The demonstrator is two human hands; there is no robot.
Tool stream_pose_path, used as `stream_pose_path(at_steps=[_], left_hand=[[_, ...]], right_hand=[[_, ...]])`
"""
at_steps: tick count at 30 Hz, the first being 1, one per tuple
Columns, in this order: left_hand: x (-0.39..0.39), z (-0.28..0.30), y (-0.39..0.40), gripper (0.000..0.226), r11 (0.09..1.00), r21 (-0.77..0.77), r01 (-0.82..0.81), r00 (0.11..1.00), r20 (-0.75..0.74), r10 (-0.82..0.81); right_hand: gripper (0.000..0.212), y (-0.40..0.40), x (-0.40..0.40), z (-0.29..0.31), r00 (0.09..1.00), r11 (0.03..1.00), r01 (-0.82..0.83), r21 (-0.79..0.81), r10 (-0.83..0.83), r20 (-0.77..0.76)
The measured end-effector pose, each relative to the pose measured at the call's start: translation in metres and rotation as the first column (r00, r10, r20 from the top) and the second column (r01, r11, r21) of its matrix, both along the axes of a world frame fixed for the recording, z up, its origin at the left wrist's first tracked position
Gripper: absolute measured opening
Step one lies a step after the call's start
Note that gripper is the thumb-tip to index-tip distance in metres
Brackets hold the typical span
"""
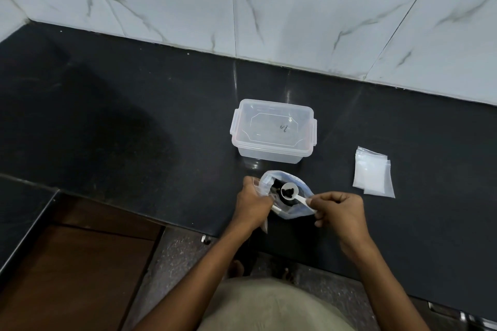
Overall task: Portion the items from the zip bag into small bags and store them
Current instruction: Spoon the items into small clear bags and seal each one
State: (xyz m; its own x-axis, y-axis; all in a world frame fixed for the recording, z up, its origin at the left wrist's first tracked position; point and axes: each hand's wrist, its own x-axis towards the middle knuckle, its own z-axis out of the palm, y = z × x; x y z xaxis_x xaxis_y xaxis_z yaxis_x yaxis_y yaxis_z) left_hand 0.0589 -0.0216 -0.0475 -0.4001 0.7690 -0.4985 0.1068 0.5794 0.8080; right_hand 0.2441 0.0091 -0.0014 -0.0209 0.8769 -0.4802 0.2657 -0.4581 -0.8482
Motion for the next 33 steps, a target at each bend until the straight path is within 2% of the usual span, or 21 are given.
stream_pose_path(at_steps=[4, 7, 10, 12, 13, 15, 18, 22, 26, 29, 33], left_hand=[[-0.001, 0.002, -0.004, 0.036, 0.996, 0.086, -0.024, 0.972, -0.23, 0.044], [-0.003, 0.007, -0.008, 0.038, 0.966, 0.258, -0.008, 0.926, -0.363, 0.104], [-0.004, 0.013, -0.009, 0.039, 0.924, 0.378, 0.062, 0.908, -0.405, 0.105], [-0.003, 0.018, -0.009, 0.039, 0.901, 0.426, 0.074, 0.919, -0.38, 0.105], [-0.003, 0.02, -0.008, 0.039, 0.888, 0.454, 0.075, 0.924, -0.365, 0.109], [-0.001, 0.022, -0.007, 0.038, 0.859, 0.506, 0.076, 0.934, -0.338, 0.116], [-0.002, 0.022, -0.005, 0.041, 0.846, 0.53, 0.067, 0.939, -0.321, 0.127], [-0.005, 0.021, -0.004, 0.049, 0.854, 0.521, 0.022, 0.949, -0.28, 0.146], [-0.004, 0.022, -0.004, 0.049, 0.848, 0.529, 0.007, 0.962, -0.236, 0.139], [-0.004, 0.023, -0.003, 0.047, 0.843, 0.538, 0.019, 0.96, -0.246, 0.136], [-0.006, 0.024, -0.004, 0.04, 0.832, 0.553, 0.04, 0.954, -0.268, 0.132]], right_hand=[[0.007, 0.002, 0.001, 0.012, 0.989, 0.998, -0.007, -0.063, -0.003, -0.15], [0.011, 0.001, -0.005, 0.024, 0.974, 0.999, -0.013, -0.033, 0.005, -0.226], [0.009, -0.004, -0.015, 0.04, 0.96, 0.993, -0.031, 0.118, 0.062, -0.272], [0.008, -0.01, -0.023, 0.049, 0.967, 0.953, -0.073, 0.295, 0.14, -0.212], [0.009, -0.012, -0.027, 0.051, 0.976, 0.906, -0.115, 0.407, 0.179, -0.123], [0.013, -0.016, -0.033, 0.05, 0.966, 0.74, -0.254, 0.623, 0.229, 0.121], [0.014, -0.022, -0.038, 0.039, 0.908, 0.517, -0.419, 0.746, 0.252, 0.336], [0.006, -0.032, -0.039, 0.027, 0.855, 0.335, -0.517, 0.787, 0.157, 0.495], [0.007, -0.035, -0.037, 0.021, 0.86, 0.225, -0.507, 0.832, 0.058, 0.507], [0.005, -0.033, -0.037, 0.018, 0.864, 0.242, -0.5, 0.832, 0.075, 0.498], [0.009, -0.031, -0.036, 0.028, 0.969, 0.477, -0.24, 0.845, 0.073, 0.234]])
